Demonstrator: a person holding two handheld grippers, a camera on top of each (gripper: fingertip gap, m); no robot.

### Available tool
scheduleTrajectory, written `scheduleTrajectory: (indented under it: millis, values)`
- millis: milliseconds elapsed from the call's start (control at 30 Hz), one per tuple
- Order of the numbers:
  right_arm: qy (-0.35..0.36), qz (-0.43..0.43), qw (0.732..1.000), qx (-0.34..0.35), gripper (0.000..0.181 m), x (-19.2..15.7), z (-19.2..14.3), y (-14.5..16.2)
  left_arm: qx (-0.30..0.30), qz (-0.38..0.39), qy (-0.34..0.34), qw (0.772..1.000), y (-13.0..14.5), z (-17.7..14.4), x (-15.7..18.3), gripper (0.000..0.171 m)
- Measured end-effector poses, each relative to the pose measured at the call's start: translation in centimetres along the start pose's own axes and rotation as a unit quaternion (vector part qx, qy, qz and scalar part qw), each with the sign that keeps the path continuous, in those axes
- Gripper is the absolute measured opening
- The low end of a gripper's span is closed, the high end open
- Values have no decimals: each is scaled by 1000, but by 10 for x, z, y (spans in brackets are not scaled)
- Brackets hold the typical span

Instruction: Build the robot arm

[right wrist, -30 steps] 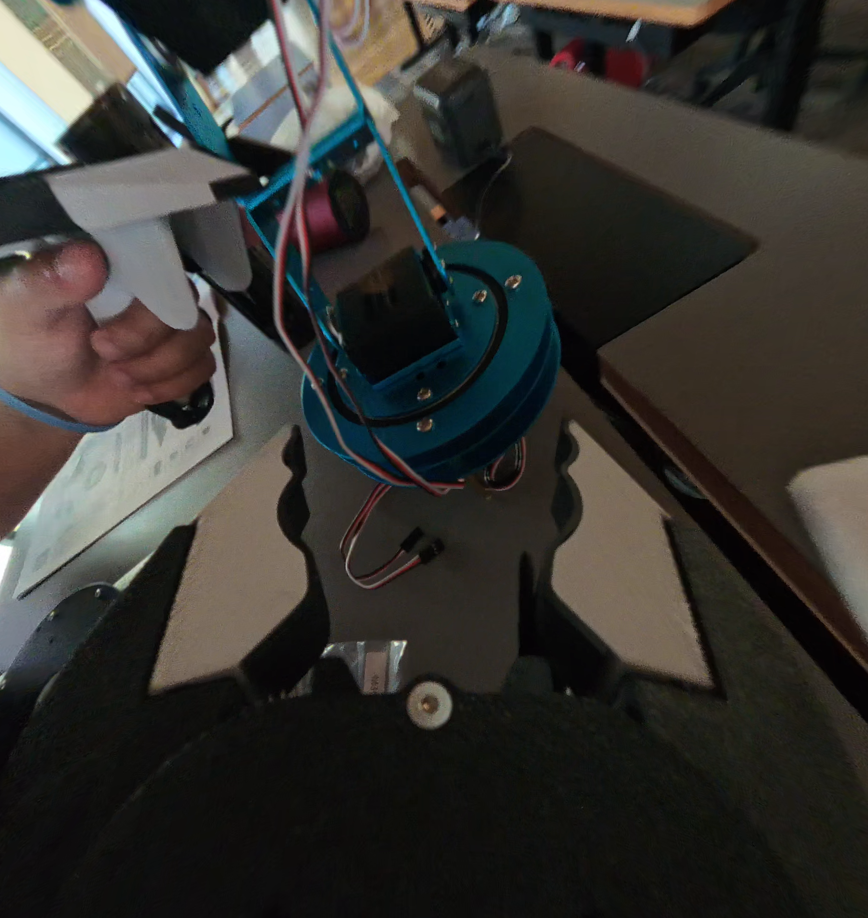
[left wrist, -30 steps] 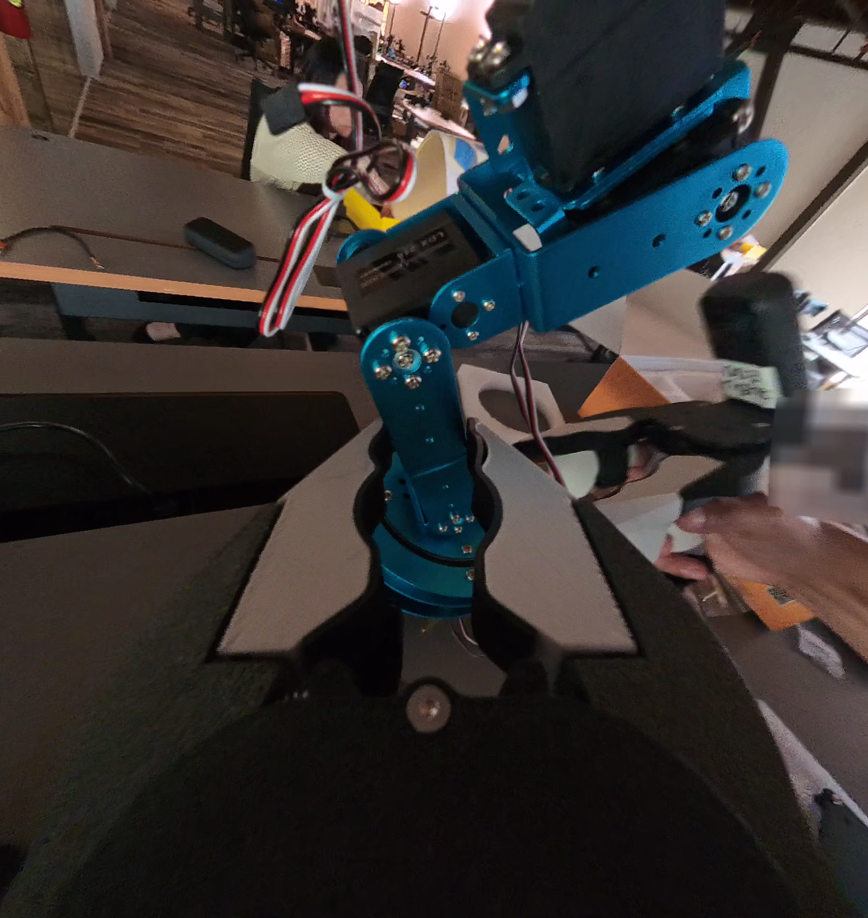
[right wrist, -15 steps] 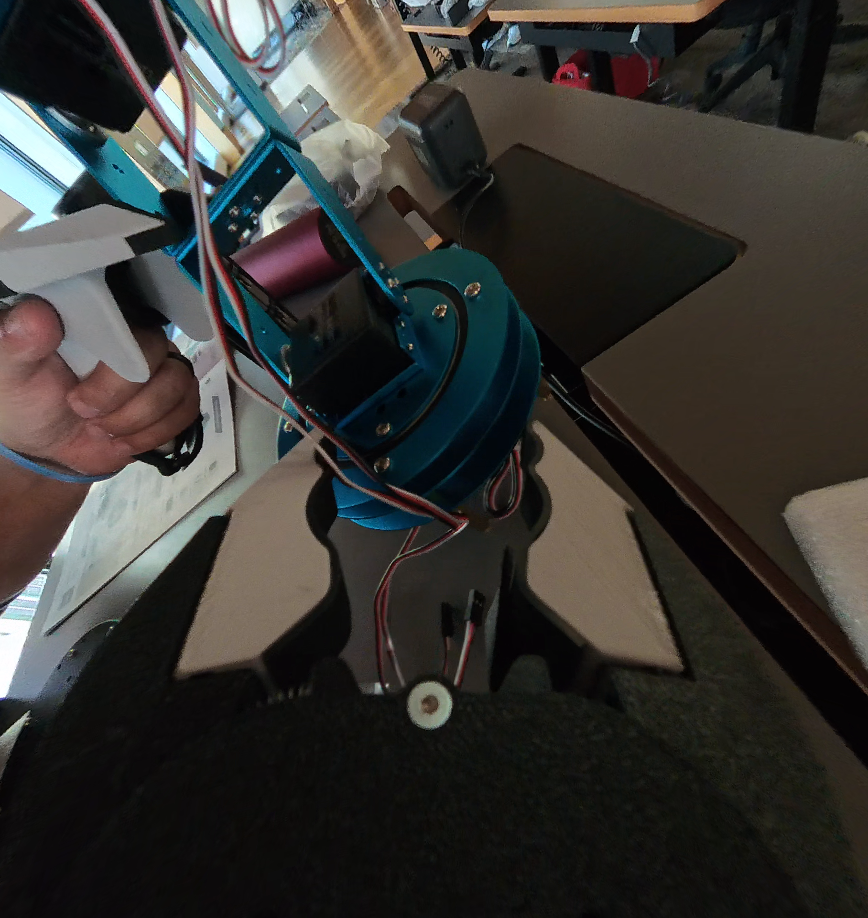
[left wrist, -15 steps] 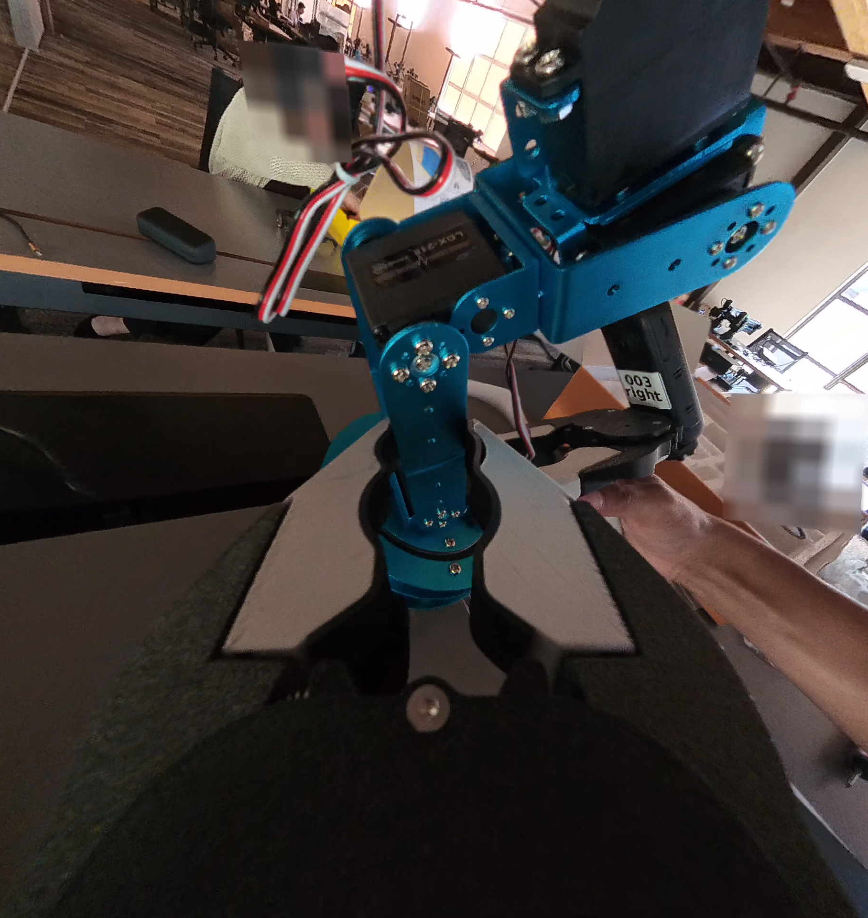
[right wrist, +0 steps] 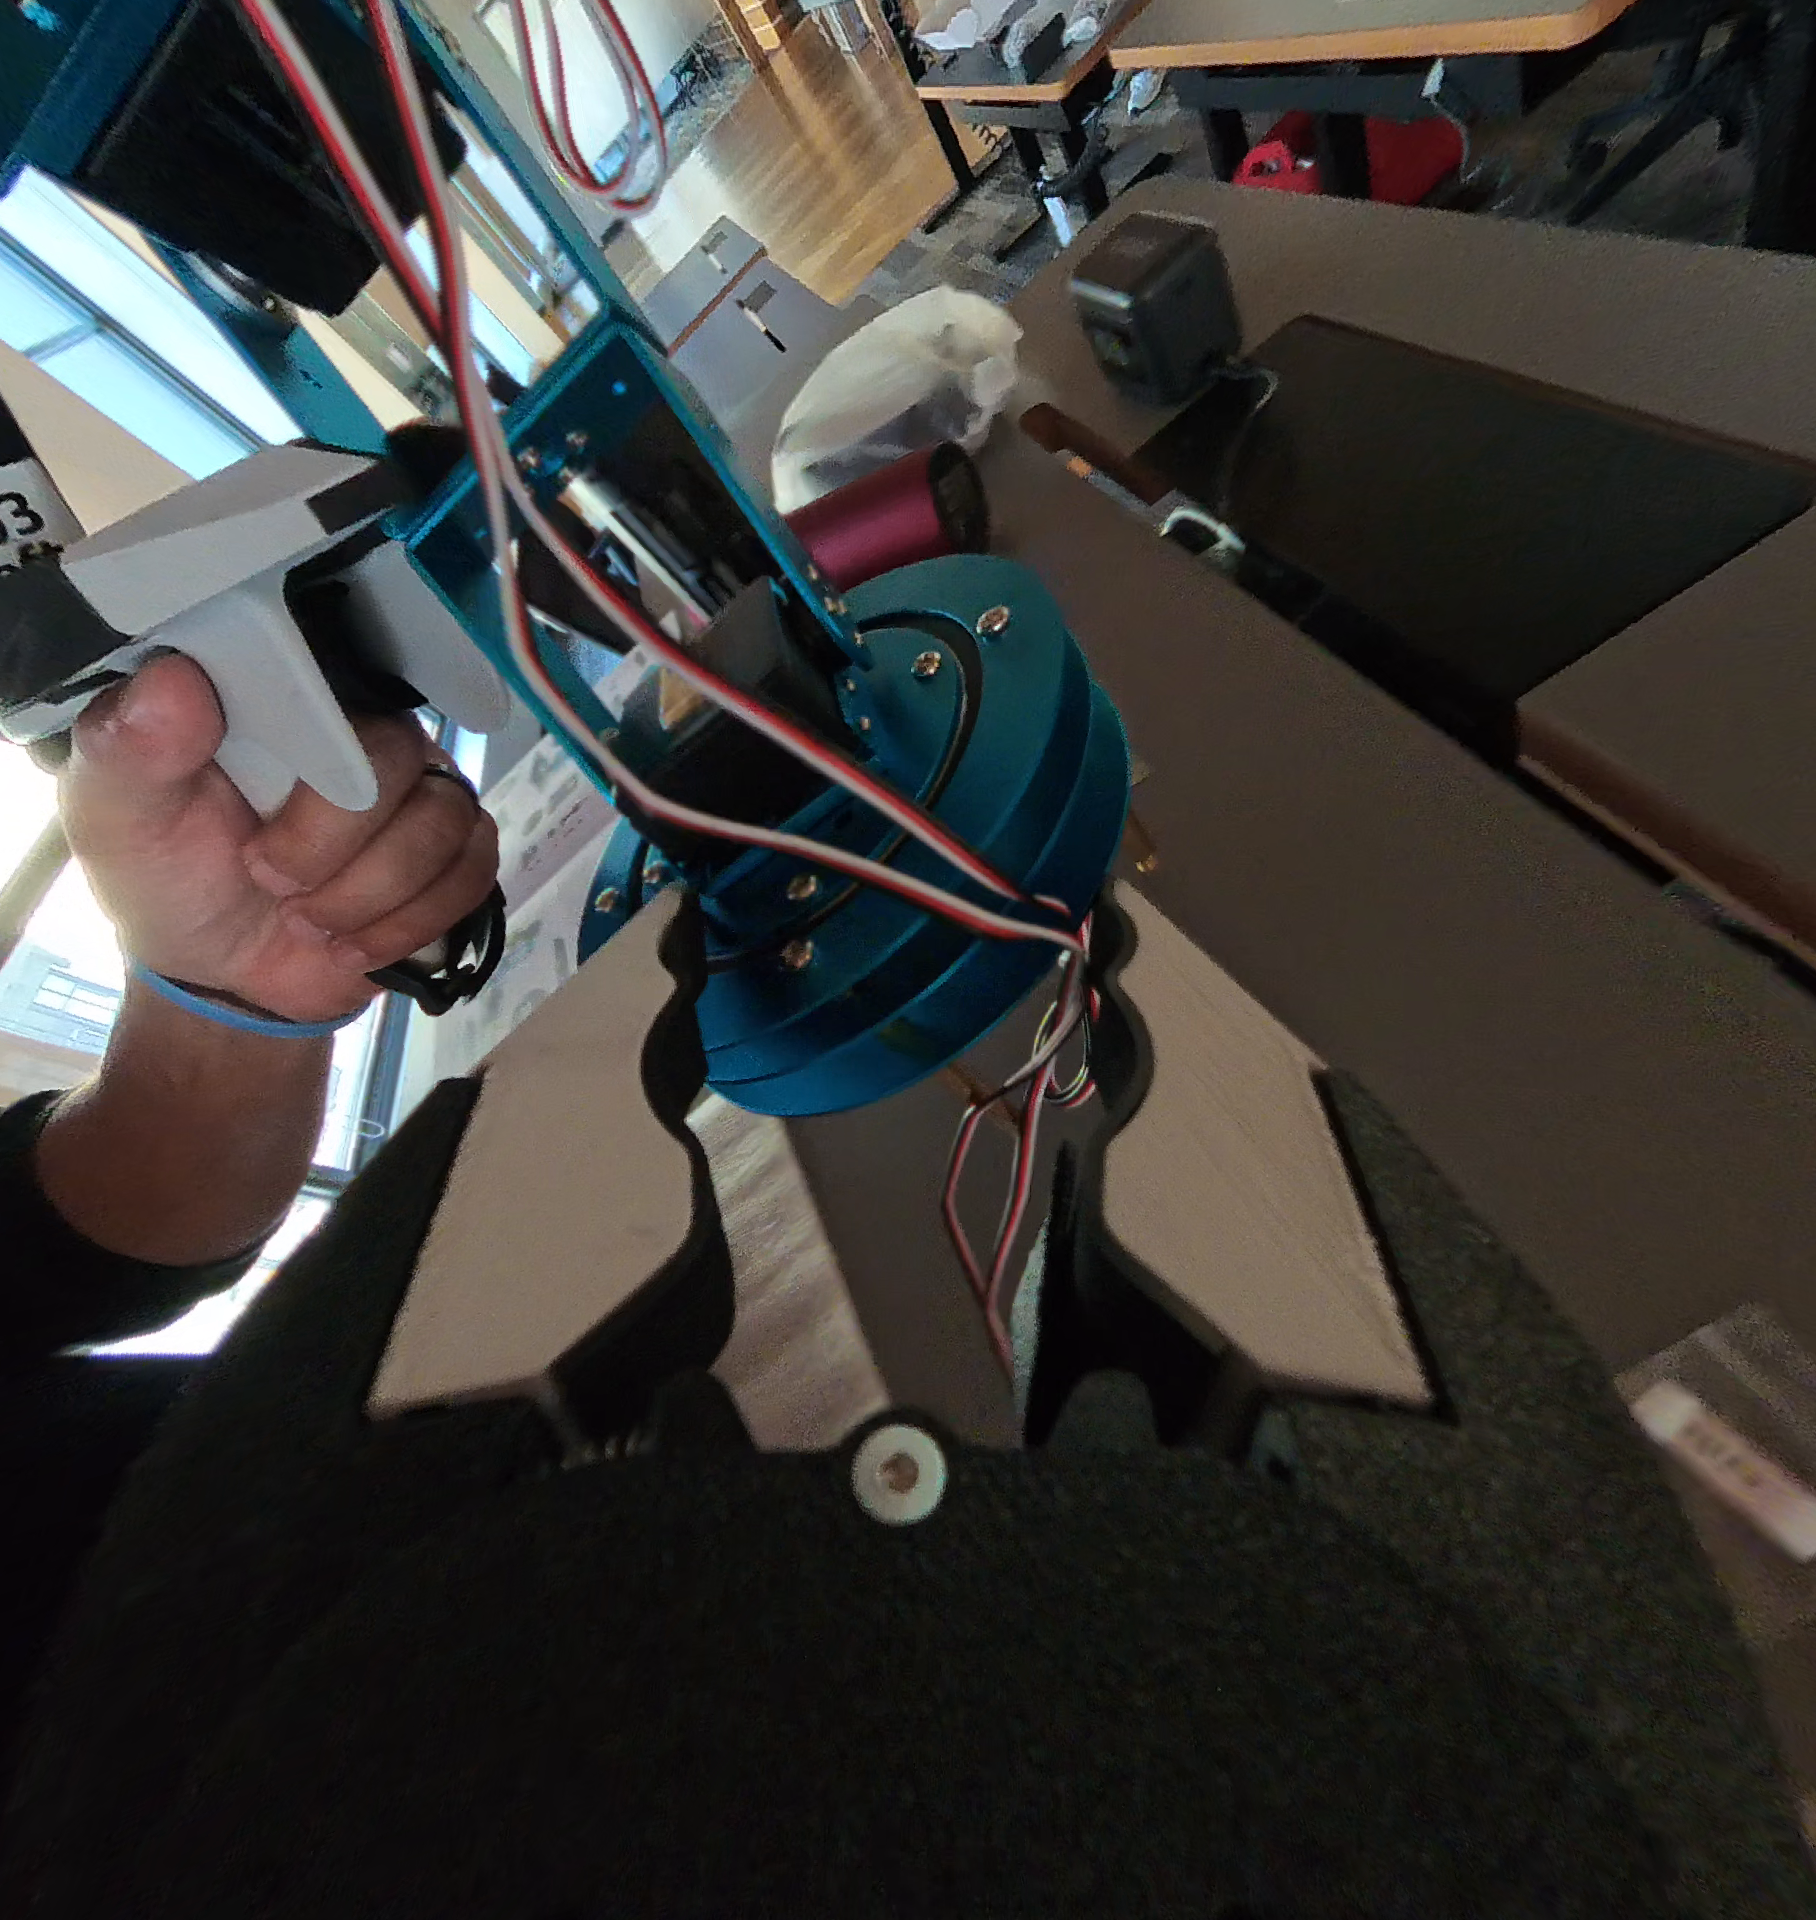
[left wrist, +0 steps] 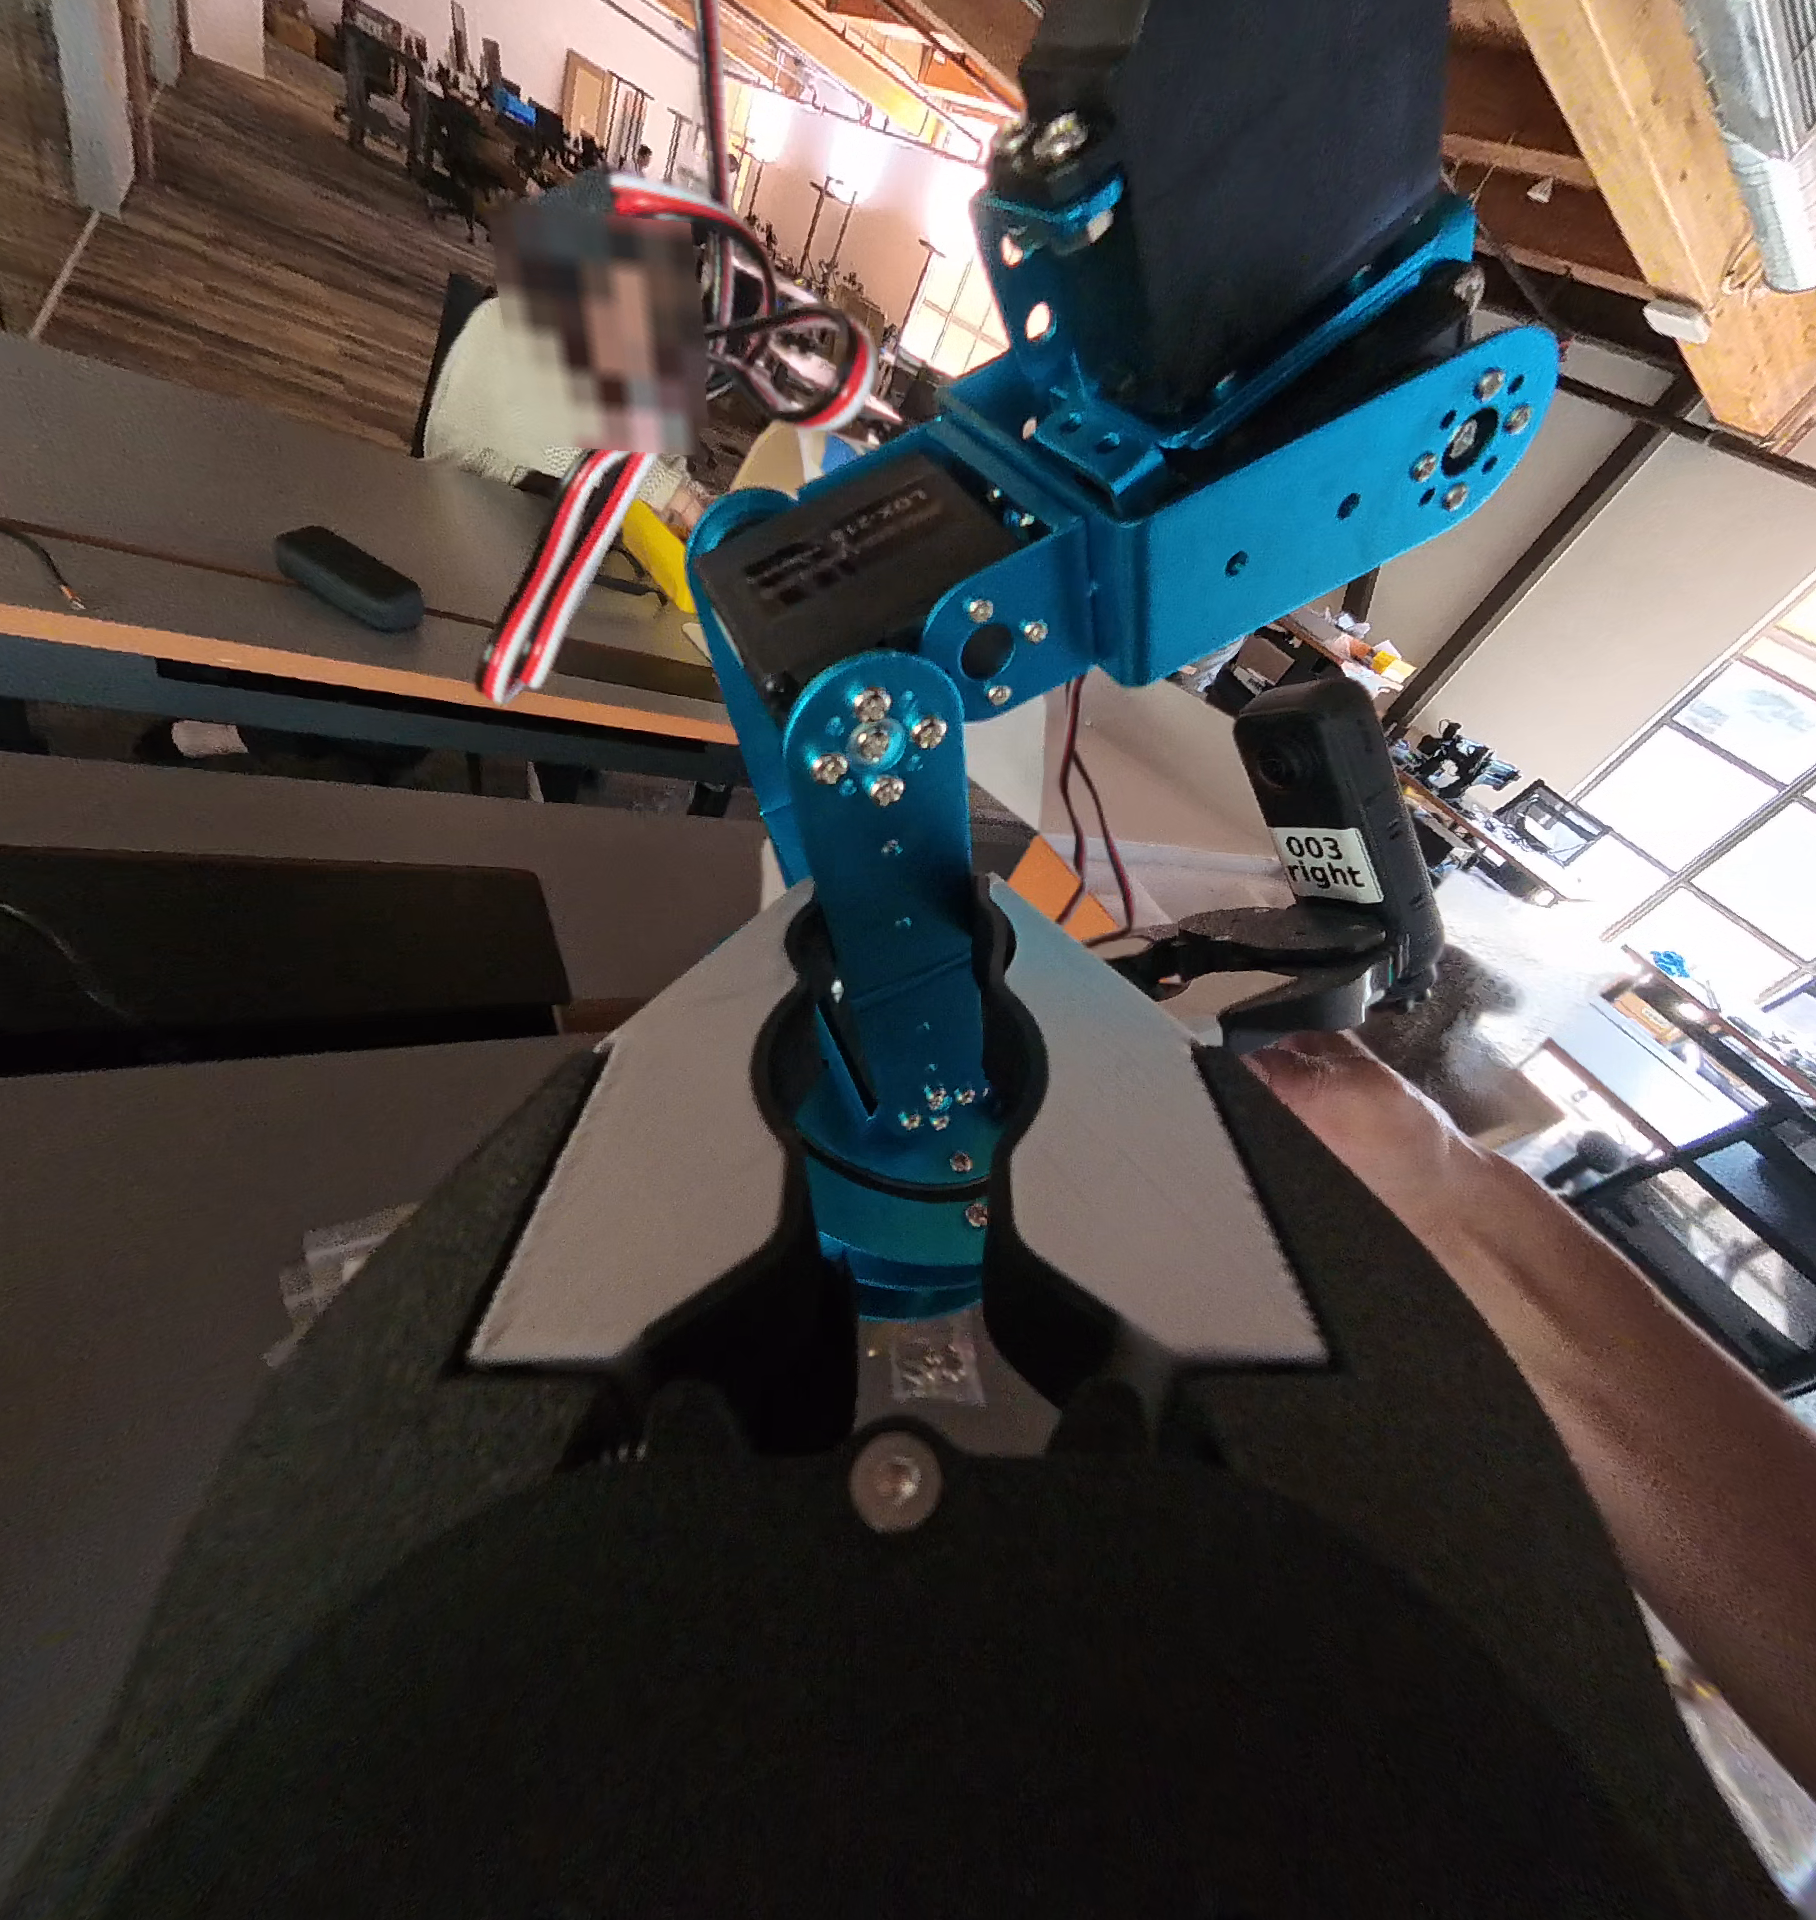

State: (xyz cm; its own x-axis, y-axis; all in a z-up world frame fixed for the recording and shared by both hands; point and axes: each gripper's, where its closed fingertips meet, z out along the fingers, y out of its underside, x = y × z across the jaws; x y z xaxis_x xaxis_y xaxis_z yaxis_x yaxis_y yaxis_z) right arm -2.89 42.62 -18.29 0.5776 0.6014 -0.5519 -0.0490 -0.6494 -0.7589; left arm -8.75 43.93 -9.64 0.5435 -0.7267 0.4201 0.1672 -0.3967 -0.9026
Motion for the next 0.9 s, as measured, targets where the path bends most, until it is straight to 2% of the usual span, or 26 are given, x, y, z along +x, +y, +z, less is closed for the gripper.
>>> scheduleTrajectory:
  millis: [200, 400, 667, 900]
  values:
    - [-17, 7, 1000, 0, 73, -65, -23, 38, 4, 22, -5, 1000, 9, -57, 55, 24]
    - [-35, 11, 999, -24, 73, -112, -29, 95, -3, 40, -23, 999, 42, -112, 91, 23]
    - [-74, 12, 994, -85, 76, -140, -14, 167, -17, 58, -70, 996, 98, -162, 106, 23]
    - [-106, -16, 986, -130, 76, -149, -2, 192, -7, 49, -114, 992, 122, -186, 104, 23]
